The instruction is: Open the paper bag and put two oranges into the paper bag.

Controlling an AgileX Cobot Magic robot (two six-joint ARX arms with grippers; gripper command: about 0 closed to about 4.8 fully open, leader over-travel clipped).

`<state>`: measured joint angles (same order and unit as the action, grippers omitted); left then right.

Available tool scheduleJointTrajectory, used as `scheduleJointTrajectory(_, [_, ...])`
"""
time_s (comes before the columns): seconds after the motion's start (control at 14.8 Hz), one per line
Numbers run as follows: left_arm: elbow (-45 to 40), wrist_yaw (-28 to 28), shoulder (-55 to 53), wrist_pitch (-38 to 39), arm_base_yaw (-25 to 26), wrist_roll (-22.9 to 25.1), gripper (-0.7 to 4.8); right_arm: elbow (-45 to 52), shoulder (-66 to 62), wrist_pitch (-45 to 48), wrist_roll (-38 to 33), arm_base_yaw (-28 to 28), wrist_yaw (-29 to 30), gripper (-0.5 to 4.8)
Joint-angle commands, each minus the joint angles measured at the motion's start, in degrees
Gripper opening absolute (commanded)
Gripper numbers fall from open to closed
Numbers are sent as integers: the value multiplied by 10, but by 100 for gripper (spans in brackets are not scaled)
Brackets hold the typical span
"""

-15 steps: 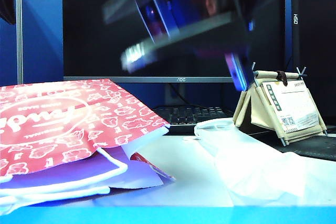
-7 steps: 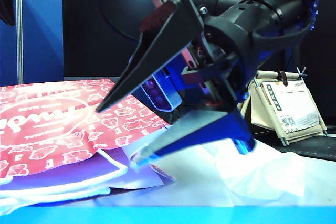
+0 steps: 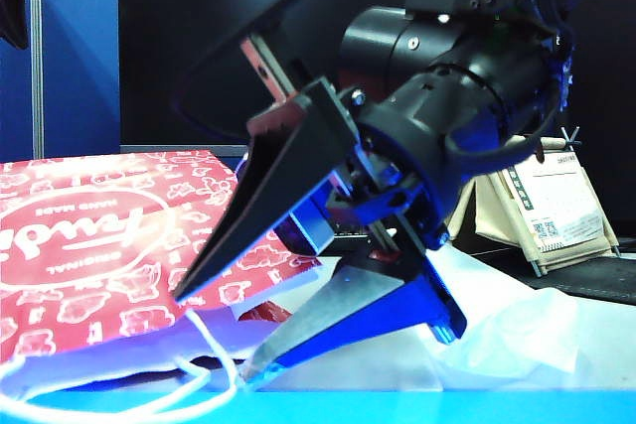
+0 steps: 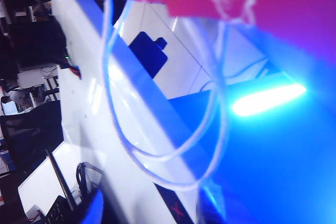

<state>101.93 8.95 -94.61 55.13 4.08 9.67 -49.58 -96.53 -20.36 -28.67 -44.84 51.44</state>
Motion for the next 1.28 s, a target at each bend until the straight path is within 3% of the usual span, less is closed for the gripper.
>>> scheduleJointTrajectory(0.07, [2,1,2,-8,0,9,21,-2,3,17,1,0,3,230])
scheduleJointTrajectory(0.27, [2,2,2,-8,0,9,21,-2,-5,19,4,0,-15,230])
scheduleJointTrajectory(0.47, [2,2,2,-8,0,9,21,-2,-3,-23,23,0,37,229])
scheduleJointTrajectory(0.67, [2,3,2,-9,0,9,21,-2,21,-70,52,-1,16,202])
scheduleJointTrajectory(0.88, [2,3,2,-9,0,9,21,-2,13,-18,31,-3,-13,202])
scheduleJointTrajectory(1.28, [2,2,2,-12,0,10,21,-2,-37,75,-9,-3,-14,198])
